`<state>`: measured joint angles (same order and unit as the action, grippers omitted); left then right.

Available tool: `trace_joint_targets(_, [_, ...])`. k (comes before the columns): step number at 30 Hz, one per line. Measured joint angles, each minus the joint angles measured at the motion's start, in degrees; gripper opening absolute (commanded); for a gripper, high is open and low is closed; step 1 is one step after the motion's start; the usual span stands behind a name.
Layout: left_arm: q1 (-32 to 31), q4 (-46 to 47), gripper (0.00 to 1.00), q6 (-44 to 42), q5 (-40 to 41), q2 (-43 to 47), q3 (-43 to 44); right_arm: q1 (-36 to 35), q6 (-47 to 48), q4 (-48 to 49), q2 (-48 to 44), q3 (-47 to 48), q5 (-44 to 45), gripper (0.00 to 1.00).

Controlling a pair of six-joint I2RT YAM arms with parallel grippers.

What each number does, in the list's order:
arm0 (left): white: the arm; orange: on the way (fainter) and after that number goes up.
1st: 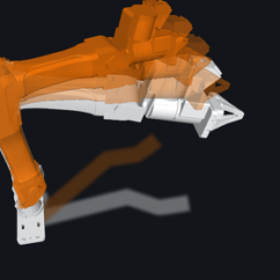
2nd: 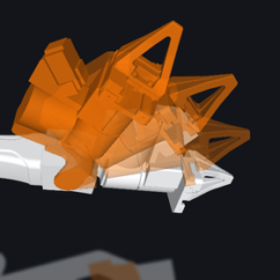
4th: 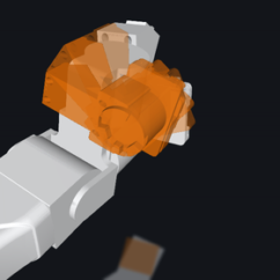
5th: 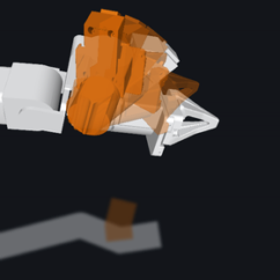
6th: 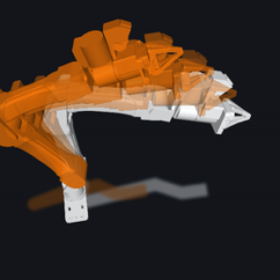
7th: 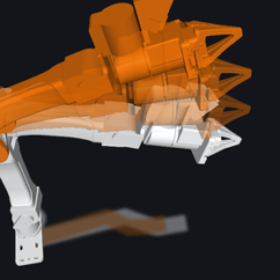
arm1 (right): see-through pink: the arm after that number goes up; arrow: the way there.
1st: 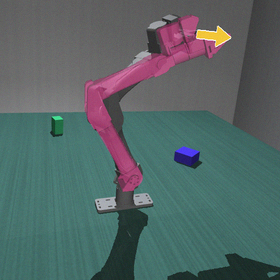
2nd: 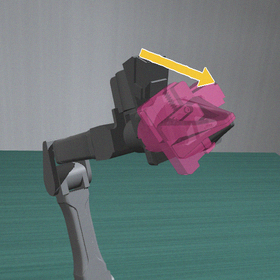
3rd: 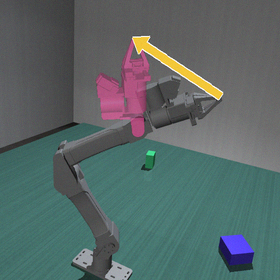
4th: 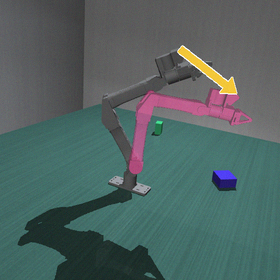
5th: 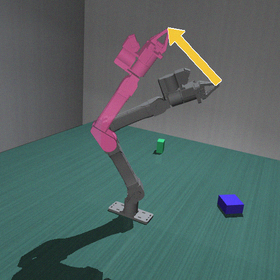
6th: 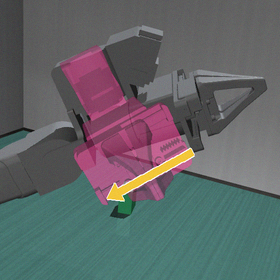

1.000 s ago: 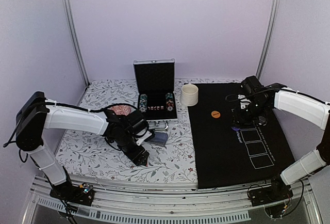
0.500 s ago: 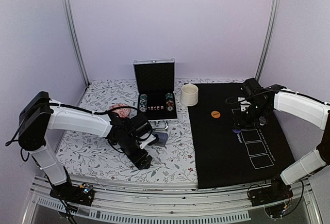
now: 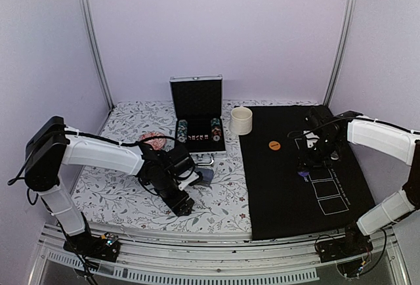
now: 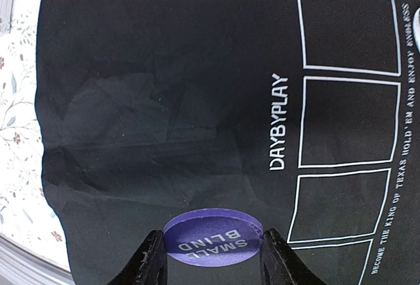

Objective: Distribute texas hold em gaming equipment

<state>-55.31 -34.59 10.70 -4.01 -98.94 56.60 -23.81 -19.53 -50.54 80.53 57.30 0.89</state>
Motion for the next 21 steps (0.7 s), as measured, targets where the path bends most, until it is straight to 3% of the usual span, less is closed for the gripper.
trace_joint_targets(21, [-0.07, 0.39, 0.87, 0.28, 0.37, 0.26, -0.37, -2.82, -4.07, 3.34, 4.02, -5.64, -4.9, 0.24])
